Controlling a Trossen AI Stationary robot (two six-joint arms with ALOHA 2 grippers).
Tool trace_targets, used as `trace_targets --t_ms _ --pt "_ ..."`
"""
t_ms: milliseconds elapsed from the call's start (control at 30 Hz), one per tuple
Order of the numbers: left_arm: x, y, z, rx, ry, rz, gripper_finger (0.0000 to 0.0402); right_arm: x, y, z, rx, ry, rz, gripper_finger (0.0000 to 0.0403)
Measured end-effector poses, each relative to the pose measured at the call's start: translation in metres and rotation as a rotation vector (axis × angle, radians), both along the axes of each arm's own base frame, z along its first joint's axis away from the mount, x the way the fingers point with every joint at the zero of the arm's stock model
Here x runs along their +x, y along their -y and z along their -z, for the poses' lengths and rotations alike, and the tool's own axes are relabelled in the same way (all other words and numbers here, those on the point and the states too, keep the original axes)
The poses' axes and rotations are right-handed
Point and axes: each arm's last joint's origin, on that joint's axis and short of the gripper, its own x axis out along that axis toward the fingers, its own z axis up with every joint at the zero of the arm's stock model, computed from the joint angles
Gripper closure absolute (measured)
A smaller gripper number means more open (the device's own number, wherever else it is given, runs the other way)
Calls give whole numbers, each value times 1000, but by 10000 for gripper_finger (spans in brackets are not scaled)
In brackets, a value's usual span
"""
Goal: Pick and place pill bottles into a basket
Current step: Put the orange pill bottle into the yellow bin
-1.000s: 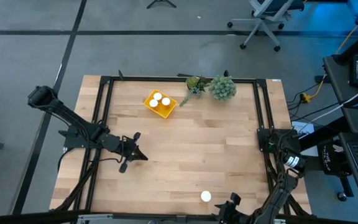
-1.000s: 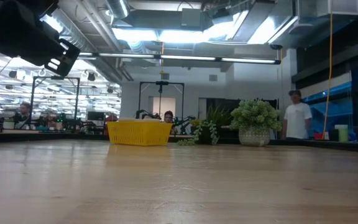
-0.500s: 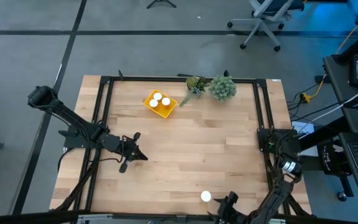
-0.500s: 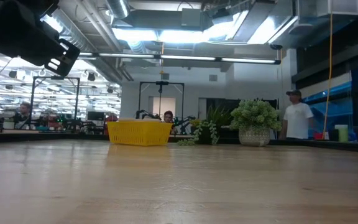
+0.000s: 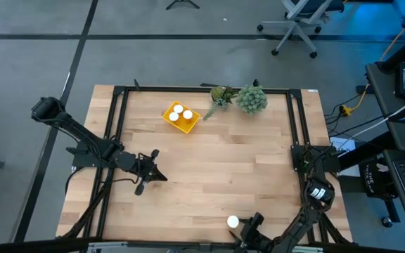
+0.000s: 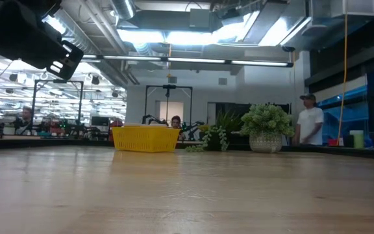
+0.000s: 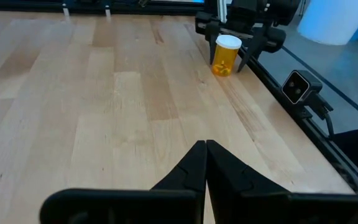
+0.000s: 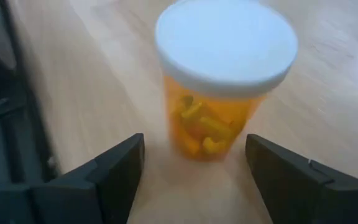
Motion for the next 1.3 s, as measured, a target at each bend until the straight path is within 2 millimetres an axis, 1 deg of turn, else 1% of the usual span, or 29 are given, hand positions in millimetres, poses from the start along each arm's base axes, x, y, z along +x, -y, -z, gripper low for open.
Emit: trace_targets --t_ms 300,667,867,1000,1300 --pt "0 0 0 0 0 0 396 4 3 0 -17 28 11 119" --pt "0 0 0 0 0 0 396 16 12 0 -24 34 44 119" --pt "0 0 0 0 0 0 396 16 12 0 -27 32 44 120" --pt "0 0 0 1 0 0 396 16 12 0 -26 26 42 135" --pt "0 0 0 1 -1 0 396 15 12 0 -26 9 42 194"
